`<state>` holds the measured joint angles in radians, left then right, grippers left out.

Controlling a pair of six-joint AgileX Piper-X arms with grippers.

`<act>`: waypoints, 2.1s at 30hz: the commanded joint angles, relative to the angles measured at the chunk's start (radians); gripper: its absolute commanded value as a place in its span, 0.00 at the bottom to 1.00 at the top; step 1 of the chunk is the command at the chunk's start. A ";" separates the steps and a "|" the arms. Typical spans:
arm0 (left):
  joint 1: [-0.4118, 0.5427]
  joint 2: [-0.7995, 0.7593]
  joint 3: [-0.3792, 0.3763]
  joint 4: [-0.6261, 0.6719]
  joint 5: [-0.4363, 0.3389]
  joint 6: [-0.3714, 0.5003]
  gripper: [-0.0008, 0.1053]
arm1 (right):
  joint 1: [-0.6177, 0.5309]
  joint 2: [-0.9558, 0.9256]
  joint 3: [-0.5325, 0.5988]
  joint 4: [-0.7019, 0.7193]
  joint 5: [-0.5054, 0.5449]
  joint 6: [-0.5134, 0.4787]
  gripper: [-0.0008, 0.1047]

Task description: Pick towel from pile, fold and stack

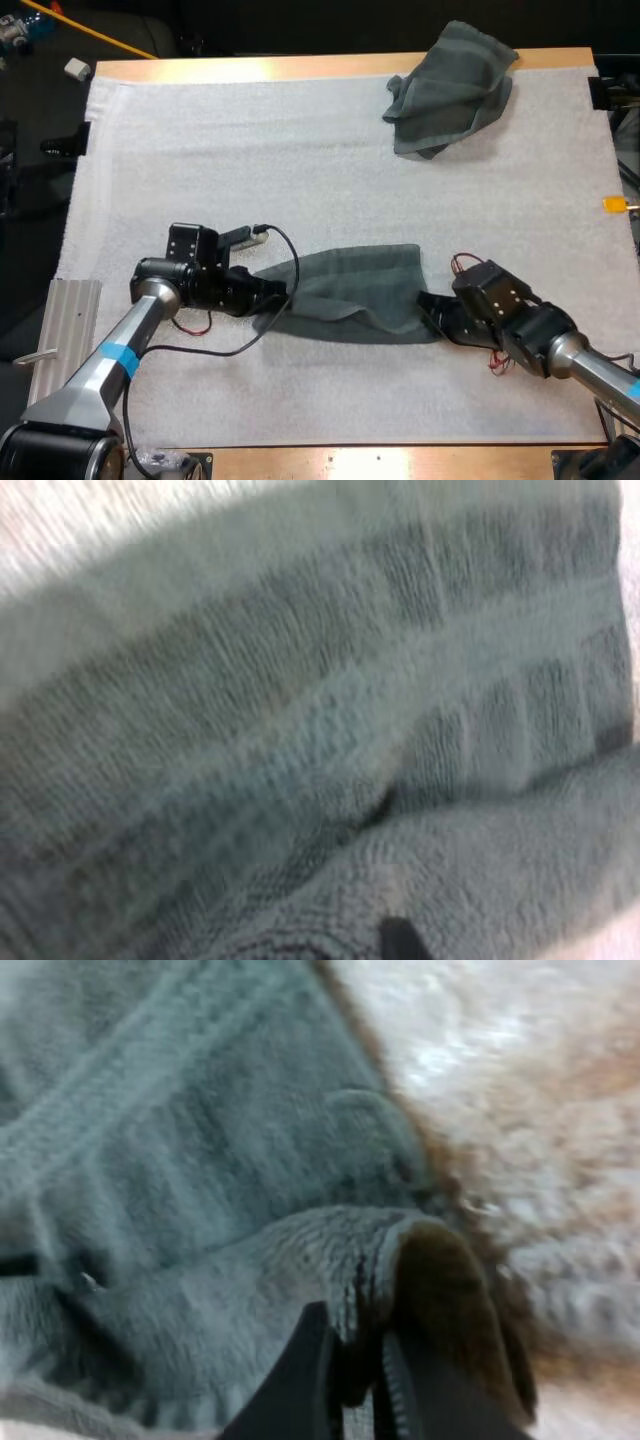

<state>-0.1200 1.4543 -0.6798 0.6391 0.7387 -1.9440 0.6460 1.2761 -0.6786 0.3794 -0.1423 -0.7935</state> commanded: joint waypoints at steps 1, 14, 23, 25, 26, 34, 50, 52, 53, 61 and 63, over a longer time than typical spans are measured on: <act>0.016 -0.006 -0.002 -0.069 -0.006 -0.041 0.01 | -0.025 0.036 -0.008 -0.080 -0.019 0.031 0.01; 0.032 -0.006 0.002 -0.139 -0.039 -0.037 0.11 | -0.035 0.077 -0.020 -0.200 0.009 0.057 0.06; 0.030 -0.003 -0.002 -0.173 -0.002 -0.042 0.57 | -0.041 0.068 -0.020 -0.352 0.027 0.077 0.50; 0.030 -0.004 -0.005 -0.184 0.023 -0.049 0.62 | -0.043 0.067 -0.020 -0.415 0.029 0.080 0.51; 0.029 -0.002 -0.009 -0.193 0.042 -0.053 0.61 | -0.042 0.069 -0.022 -0.448 0.030 0.083 0.51; 0.031 -0.019 -0.066 -0.162 0.109 -0.063 0.56 | -0.044 0.029 -0.021 -0.488 0.012 0.016 0.51; 0.030 -0.283 -0.074 0.048 0.055 0.054 0.54 | -0.038 -0.148 -0.021 -0.215 0.012 -0.222 0.51; 0.030 -0.333 -0.075 0.097 0.034 0.072 0.54 | -0.038 -0.186 -0.022 -0.153 0.013 -0.247 0.51; 0.031 -0.363 -0.074 0.126 0.024 0.082 0.54 | -0.037 -0.202 -0.022 -0.120 0.015 -0.258 0.50; 0.031 -0.600 -0.072 0.327 -0.049 0.103 0.54 | -0.036 -0.358 -0.028 0.133 0.022 -0.325 0.51; 0.031 -0.652 -0.070 0.363 -0.058 0.103 0.54 | -0.037 -0.394 -0.029 0.180 0.024 -0.334 0.51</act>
<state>-0.0903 0.8703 -0.7533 0.9375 0.7067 -1.8476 0.6092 0.9331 -0.6941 0.4747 -0.1175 -1.0976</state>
